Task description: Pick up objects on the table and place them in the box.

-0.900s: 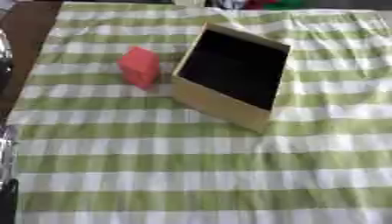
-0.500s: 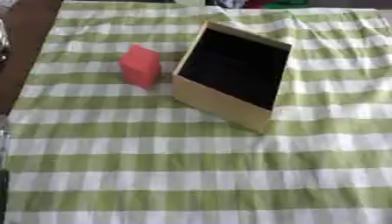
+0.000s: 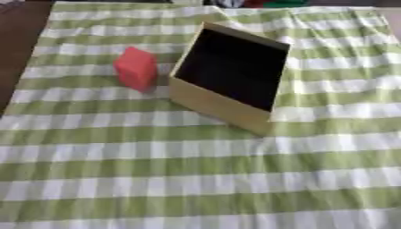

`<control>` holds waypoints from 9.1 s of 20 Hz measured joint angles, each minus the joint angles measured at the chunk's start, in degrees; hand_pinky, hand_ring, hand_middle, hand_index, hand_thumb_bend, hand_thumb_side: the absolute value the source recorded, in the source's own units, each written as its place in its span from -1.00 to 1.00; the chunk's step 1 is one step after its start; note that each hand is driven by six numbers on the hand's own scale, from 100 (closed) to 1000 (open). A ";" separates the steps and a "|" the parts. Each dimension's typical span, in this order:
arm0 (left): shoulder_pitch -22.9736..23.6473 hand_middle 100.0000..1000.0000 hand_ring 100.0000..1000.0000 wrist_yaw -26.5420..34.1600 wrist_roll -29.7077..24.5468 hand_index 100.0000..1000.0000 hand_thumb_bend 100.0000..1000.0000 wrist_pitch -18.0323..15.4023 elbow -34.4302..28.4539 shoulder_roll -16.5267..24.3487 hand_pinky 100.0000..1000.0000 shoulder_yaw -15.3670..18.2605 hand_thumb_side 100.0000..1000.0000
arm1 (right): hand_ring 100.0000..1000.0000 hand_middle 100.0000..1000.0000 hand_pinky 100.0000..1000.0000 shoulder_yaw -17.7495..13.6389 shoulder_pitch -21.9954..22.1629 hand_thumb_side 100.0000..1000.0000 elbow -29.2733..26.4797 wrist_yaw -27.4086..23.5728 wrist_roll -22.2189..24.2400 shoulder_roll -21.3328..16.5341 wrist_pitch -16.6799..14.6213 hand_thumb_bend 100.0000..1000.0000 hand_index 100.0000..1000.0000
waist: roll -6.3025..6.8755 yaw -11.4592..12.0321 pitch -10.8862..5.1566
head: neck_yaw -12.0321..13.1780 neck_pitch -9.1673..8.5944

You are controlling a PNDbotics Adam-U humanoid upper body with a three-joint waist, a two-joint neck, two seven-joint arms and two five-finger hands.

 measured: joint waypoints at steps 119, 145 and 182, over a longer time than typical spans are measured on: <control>-34.22 0.00 0.14 -22.50 -60.83 0.35 -0.73 -15.82 58.19 -6.43 0.76 -16.45 -1.00 | 0.46 0.32 0.82 1.40 1.16 0.07 0.00 -0.66 0.83 0.45 1.86 -1.00 0.76 | 1.12 -2.43 0.98 | 3.59 -2.49; -39.15 -0.09 -0.04 -15.10 -56.68 0.28 -1.00 -10.19 45.85 -12.74 0.57 -16.50 -1.00 | 0.46 0.32 0.82 1.37 0.86 0.04 0.00 -0.91 0.65 0.88 1.57 -1.00 0.76 | 1.30 -3.46 -0.39 | 3.39 -2.47; -36.88 0.51 0.41 -19.61 -41.23 0.79 -0.05 -15.01 53.63 -19.13 0.55 -17.38 -0.60 | 0.46 0.32 0.82 1.41 0.39 0.06 0.00 -1.26 0.92 1.37 1.35 -1.00 0.76 | 2.49 -4.77 0.80 | 3.13 -2.97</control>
